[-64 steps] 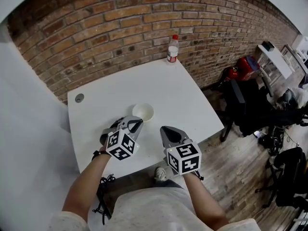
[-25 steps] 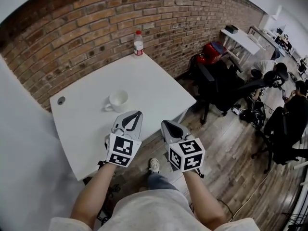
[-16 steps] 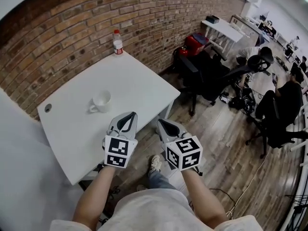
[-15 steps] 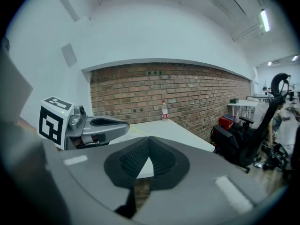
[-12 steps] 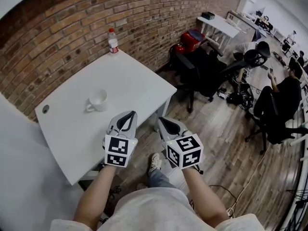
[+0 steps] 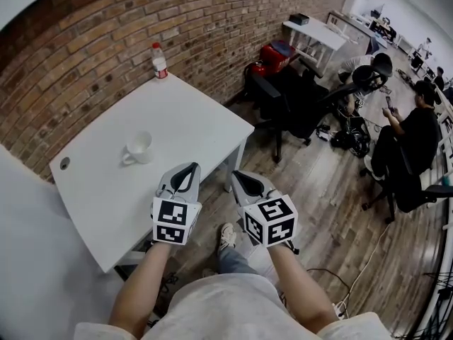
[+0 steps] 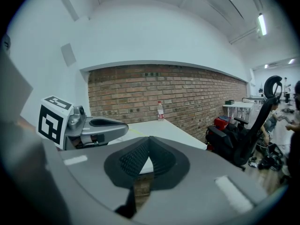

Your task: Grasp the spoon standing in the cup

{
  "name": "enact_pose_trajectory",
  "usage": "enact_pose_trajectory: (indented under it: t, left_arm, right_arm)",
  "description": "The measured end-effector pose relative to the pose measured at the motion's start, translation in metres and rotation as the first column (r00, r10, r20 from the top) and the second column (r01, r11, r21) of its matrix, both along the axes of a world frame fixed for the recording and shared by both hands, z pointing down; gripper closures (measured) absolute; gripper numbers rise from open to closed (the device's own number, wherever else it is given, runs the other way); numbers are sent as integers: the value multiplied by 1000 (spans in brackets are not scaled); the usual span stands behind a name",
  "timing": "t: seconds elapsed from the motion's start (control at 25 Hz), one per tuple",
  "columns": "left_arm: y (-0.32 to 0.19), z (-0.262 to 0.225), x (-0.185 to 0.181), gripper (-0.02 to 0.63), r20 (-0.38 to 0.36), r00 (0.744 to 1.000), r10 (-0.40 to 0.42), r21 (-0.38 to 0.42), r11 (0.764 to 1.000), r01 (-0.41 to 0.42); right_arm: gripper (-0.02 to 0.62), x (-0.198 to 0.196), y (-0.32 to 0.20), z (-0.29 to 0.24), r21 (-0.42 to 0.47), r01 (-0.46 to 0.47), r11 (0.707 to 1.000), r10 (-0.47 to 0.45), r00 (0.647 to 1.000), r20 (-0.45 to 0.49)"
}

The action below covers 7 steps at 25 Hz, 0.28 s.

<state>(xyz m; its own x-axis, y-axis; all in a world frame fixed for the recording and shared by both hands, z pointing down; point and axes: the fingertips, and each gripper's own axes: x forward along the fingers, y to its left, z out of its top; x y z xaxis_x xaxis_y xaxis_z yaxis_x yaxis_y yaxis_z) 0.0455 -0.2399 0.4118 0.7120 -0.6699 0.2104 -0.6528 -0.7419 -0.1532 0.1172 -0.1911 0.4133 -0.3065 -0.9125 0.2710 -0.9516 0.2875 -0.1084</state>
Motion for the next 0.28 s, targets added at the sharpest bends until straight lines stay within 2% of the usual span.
enact_pose_trajectory:
  t: [0.28]
  left_arm:
    - [5, 1, 4, 600, 2, 1000, 1, 0, 1000, -1]
  right_arm:
    - [588, 3, 3, 0, 4, 3, 1000, -3, 1000, 3]
